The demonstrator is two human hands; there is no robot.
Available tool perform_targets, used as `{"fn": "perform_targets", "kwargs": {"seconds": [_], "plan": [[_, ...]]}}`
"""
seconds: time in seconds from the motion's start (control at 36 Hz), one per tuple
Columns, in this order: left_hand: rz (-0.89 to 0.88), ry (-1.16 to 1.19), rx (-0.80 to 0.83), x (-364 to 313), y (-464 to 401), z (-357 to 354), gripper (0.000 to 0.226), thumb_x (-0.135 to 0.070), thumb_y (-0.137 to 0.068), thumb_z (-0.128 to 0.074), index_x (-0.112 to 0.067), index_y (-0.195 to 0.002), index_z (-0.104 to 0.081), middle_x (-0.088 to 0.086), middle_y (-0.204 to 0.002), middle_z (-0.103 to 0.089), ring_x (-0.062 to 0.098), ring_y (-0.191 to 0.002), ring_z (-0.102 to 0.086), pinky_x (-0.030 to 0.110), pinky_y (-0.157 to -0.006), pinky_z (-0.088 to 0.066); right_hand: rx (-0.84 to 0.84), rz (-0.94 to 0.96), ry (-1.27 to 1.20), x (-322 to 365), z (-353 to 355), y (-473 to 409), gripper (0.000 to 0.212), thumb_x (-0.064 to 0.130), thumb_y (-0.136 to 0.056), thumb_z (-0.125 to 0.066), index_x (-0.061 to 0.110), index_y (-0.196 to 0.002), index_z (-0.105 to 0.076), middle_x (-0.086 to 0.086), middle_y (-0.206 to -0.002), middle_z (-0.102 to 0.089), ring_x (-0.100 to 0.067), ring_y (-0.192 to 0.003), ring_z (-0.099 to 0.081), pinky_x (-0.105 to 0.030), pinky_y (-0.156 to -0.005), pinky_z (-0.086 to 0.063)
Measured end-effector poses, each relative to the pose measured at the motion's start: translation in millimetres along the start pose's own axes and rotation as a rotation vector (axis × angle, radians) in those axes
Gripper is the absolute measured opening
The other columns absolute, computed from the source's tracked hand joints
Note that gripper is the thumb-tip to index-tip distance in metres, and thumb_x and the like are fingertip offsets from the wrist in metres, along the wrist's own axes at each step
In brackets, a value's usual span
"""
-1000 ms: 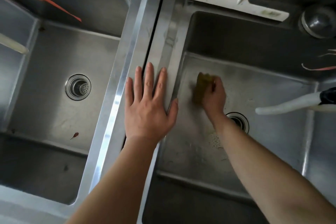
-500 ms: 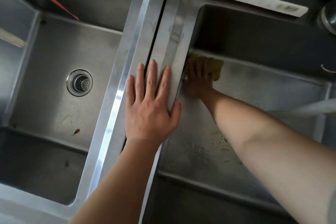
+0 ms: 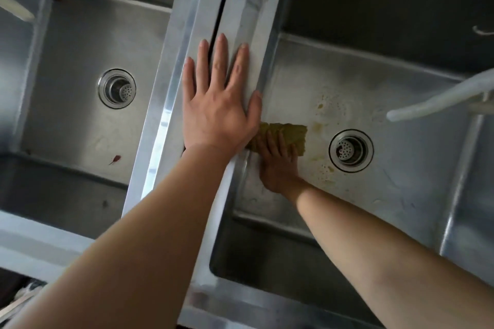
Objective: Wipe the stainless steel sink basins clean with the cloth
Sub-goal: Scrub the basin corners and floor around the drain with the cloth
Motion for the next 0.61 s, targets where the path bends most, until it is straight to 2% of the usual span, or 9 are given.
{"fn": "perform_targets", "kwargs": {"seconds": [0.08,0.22,0.36,0.5,0.61], "plan": [[0.001,-0.003,0.012,-1,0,2,0.065,-0.054,-0.098,-0.028,-0.027,-0.157,-0.019,0.008,-0.166,-0.012,0.031,-0.153,-0.005,0.05,-0.124,-0.008,0.068,0.014,0.03,5,-26,25,0.076,0.023,-0.099,-0.035,0.035,-0.155,0.015,0.007,-0.162,0.025,-0.025,-0.148,0.029,-0.055,-0.12,0.011],[0.015,0.034,0.047,-2,2,9,0.062,-0.051,-0.099,-0.026,-0.03,-0.157,-0.022,0.007,-0.166,-0.01,0.029,-0.153,-0.001,0.048,-0.124,-0.003,0.185,0.113,0.152,8,-53,61,0.087,0.023,-0.094,-0.05,0.034,-0.156,0.01,0.005,-0.165,0.018,-0.027,-0.151,0.021,-0.055,-0.119,0.006],[0.03,0.142,0.03,4,16,16,0.052,-0.035,-0.1,-0.033,-0.033,-0.152,-0.036,0.005,-0.165,-0.018,0.025,-0.153,-0.007,0.042,-0.125,-0.003,0.256,0.245,0.31,8,-59,81,0.07,0.027,-0.102,-0.045,0.038,-0.158,-0.004,0.005,-0.166,0.011,-0.03,-0.153,0.011,-0.058,-0.12,-0.005],[0.019,0.129,0.01,11,74,15,0.055,-0.028,-0.097,-0.036,-0.031,-0.152,-0.036,0.007,-0.164,-0.021,0.028,-0.153,-0.011,0.045,-0.124,-0.009,0.334,0.362,0.498,15,-56,95,0.056,0.024,-0.105,-0.036,0.044,-0.154,-0.021,0.002,-0.167,-0.004,-0.034,-0.151,-0.004,-0.06,-0.115,-0.019],[0.042,0.093,0.004,17,125,15,0.056,-0.025,-0.097,-0.041,-0.03,-0.153,-0.035,0.008,-0.163,-0.022,0.031,-0.152,-0.013,0.044,-0.124,-0.01,0.337,0.39,0.514,17,-43,96,0.051,0.027,-0.104,-0.039,0.042,-0.153,-0.029,0.003,-0.163,-0.017,-0.034,-0.148,-0.012,-0.058,-0.11,-0.027]]}}
Point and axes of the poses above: each hand's wrist, its own y-axis away from the middle knuckle, its own z-axis out of the back of the hand, x = y × z, the point moved 2 cm from there along -y, towards the middle knuckle
